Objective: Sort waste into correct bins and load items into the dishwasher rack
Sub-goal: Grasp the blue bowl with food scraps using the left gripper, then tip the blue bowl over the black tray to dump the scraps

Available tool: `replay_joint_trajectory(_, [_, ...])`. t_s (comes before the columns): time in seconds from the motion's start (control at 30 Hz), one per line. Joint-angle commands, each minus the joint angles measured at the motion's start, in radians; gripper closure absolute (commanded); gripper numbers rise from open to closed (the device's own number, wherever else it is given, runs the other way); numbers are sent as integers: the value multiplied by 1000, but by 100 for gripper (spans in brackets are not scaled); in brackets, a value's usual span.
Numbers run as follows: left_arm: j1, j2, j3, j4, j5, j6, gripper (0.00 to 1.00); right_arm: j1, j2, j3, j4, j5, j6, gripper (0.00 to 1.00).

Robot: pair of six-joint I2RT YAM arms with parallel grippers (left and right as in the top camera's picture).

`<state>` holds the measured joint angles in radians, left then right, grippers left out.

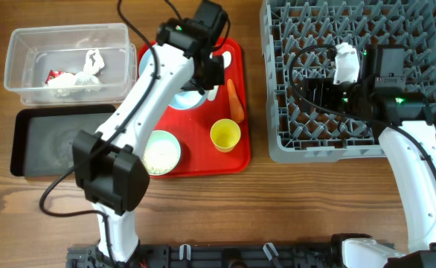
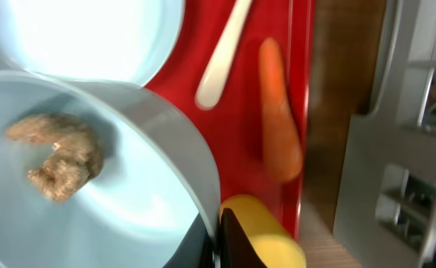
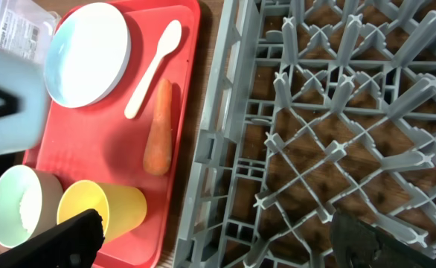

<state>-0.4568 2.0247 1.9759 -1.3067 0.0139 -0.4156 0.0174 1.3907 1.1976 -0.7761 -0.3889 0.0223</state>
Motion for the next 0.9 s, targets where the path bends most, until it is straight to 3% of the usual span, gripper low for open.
replay_joint_trajectory(0.0, [98, -103, 37, -121, 4, 15, 96, 2, 6, 18, 17, -15, 6, 0])
replay_joint_trajectory(0.13, [243, -167, 37, -227, 8, 48, 96, 2, 6, 18, 31, -16, 7, 0])
replay_joint_trajectory(0.33, [552, -179, 18, -298, 167, 244, 96, 2, 6, 18, 20, -16, 7, 0])
replay_joint_trajectory(0.7, [1042, -179, -304, -126, 796, 615, 96, 2, 6, 18, 16, -16, 7, 0])
replay_joint_trajectory(0.87, [1190, -179, -454, -106, 945, 780, 96, 2, 6, 18, 8, -16, 8, 0])
